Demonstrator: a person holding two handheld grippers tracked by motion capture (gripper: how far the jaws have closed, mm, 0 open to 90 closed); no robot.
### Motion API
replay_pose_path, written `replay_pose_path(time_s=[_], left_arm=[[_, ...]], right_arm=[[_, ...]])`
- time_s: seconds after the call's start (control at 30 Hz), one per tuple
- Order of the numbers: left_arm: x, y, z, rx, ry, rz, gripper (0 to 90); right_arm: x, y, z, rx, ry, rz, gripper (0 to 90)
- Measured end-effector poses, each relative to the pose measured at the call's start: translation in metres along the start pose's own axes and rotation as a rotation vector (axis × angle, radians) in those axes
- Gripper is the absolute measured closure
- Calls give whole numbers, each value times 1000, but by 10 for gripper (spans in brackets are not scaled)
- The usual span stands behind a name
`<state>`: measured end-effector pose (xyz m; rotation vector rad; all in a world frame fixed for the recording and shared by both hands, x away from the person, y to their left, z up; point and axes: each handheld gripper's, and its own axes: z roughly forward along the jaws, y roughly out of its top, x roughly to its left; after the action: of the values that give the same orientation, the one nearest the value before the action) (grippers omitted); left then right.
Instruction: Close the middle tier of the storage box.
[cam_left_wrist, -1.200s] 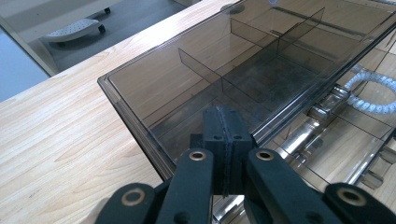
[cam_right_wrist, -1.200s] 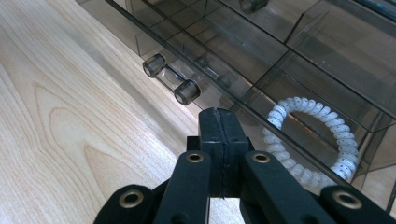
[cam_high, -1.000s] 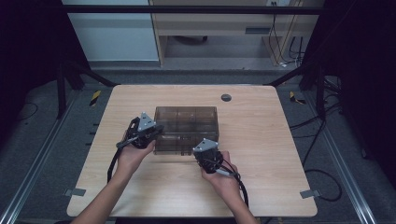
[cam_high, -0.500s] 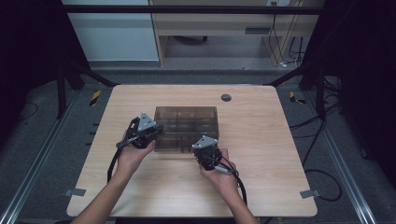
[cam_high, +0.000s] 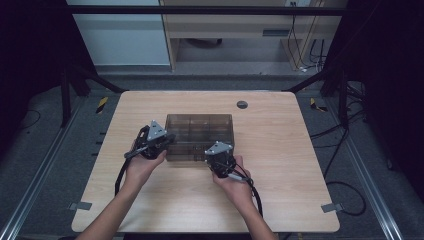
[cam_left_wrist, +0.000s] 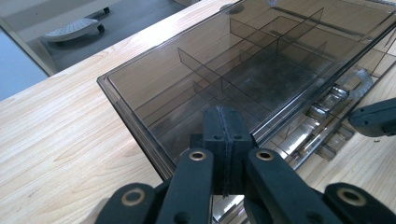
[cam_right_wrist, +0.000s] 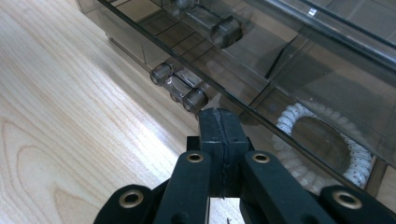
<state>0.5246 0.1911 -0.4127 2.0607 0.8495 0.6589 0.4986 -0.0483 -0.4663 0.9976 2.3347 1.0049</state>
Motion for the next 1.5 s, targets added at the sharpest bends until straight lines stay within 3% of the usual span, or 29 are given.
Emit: replay_pose_path(time_s=[0.9,1.5], left_arm=[[-1,0,0,-7,-1,-8,895],[-3,0,-3,-30,0,-2,896]], right_arm=[[-9,5,9,-23,-6,44,900],[-6,3,4,-25,-1,42,900]])
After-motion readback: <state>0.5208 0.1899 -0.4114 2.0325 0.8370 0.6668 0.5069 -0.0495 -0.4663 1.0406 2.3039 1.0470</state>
